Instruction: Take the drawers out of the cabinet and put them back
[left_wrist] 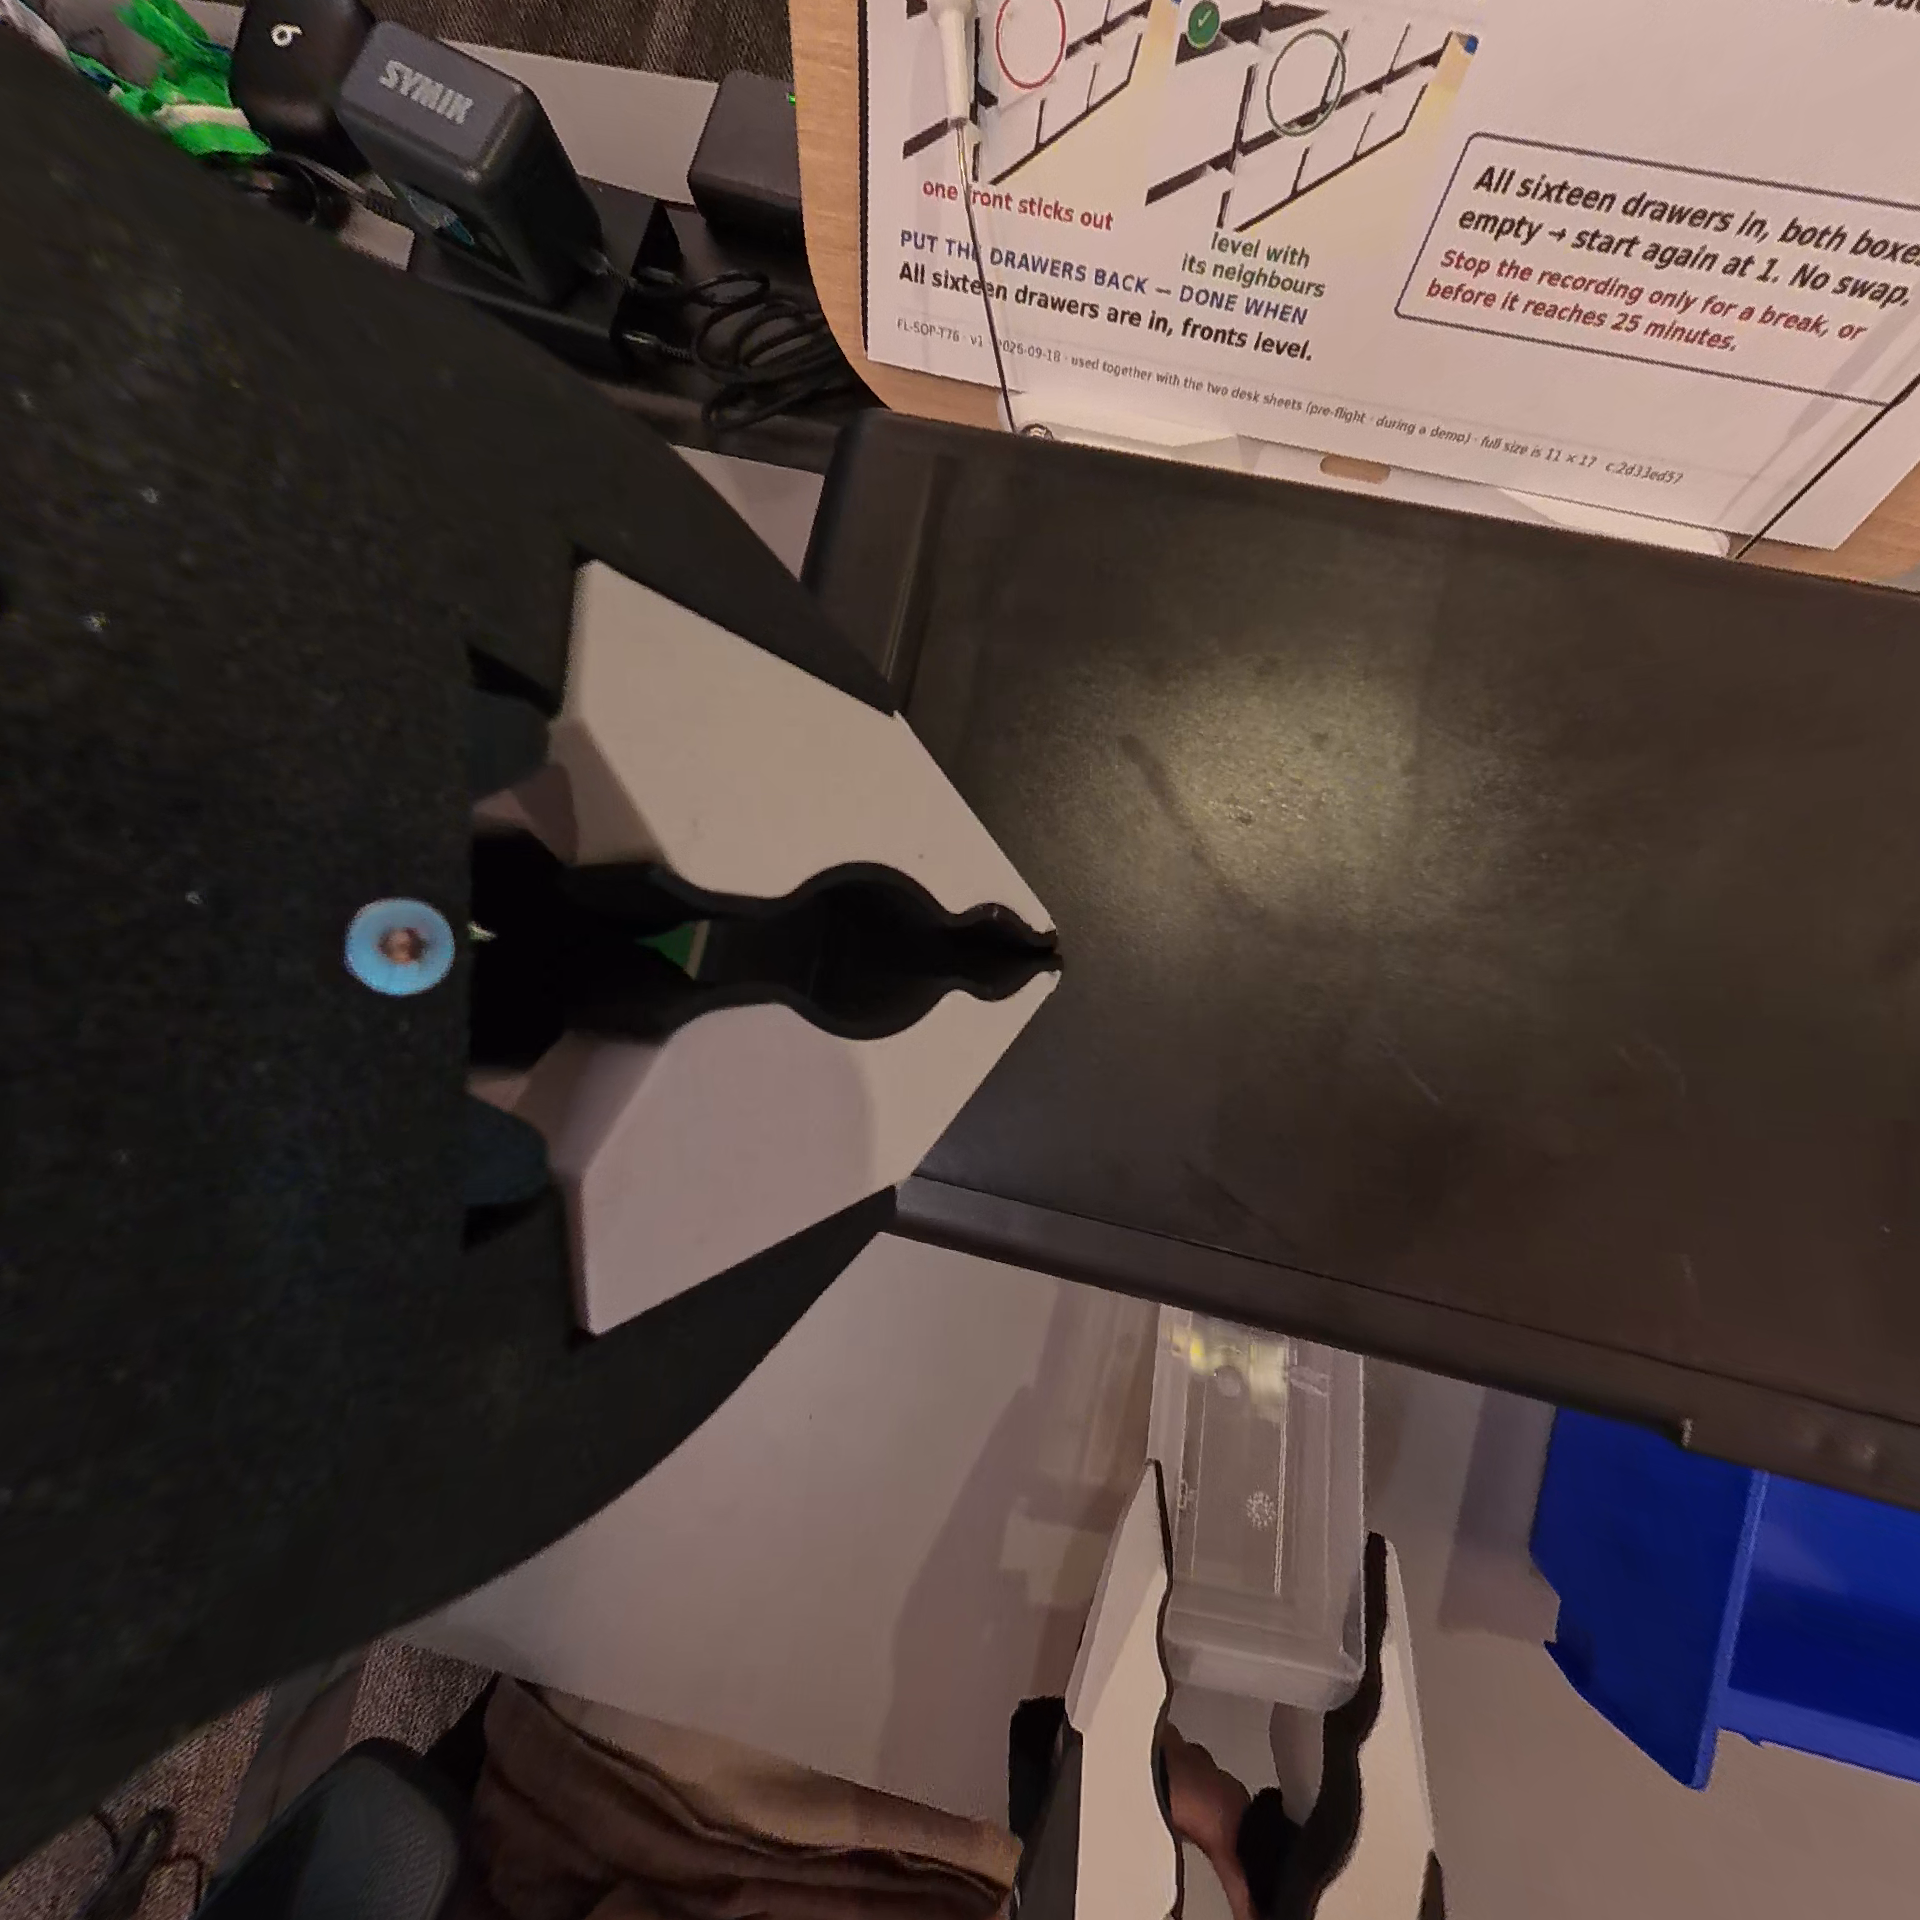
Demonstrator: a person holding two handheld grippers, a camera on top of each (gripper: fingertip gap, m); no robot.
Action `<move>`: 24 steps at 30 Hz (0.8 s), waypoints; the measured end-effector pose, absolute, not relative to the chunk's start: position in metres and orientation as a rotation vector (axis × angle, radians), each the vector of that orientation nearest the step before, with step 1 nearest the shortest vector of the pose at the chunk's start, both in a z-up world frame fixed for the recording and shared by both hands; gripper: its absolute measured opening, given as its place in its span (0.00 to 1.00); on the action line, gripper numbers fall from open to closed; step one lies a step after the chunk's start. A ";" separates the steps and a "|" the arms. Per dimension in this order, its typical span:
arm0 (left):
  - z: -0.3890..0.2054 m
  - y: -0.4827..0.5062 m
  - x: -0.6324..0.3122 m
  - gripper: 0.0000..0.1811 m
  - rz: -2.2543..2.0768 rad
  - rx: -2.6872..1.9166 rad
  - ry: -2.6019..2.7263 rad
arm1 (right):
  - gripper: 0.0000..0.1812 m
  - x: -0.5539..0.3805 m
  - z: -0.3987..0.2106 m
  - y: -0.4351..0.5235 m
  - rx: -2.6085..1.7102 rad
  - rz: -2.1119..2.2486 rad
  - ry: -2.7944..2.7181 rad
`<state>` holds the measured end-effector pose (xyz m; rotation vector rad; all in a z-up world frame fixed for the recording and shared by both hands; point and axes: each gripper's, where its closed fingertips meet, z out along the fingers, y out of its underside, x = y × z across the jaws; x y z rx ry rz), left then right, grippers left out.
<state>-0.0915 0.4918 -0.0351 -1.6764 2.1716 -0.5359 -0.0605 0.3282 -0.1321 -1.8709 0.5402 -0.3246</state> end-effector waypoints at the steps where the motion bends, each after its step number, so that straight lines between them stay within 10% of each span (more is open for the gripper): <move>1: -0.035 0.492 -0.092 0.00 -0.535 -1.676 2.171 | 0.36 -0.061 -0.132 0.329 -1.865 -0.334 0.533; 24: -0.035 0.492 -0.092 0.00 -0.576 -1.693 2.153 | 0.36 -0.061 -0.144 0.339 -1.684 -0.386 0.538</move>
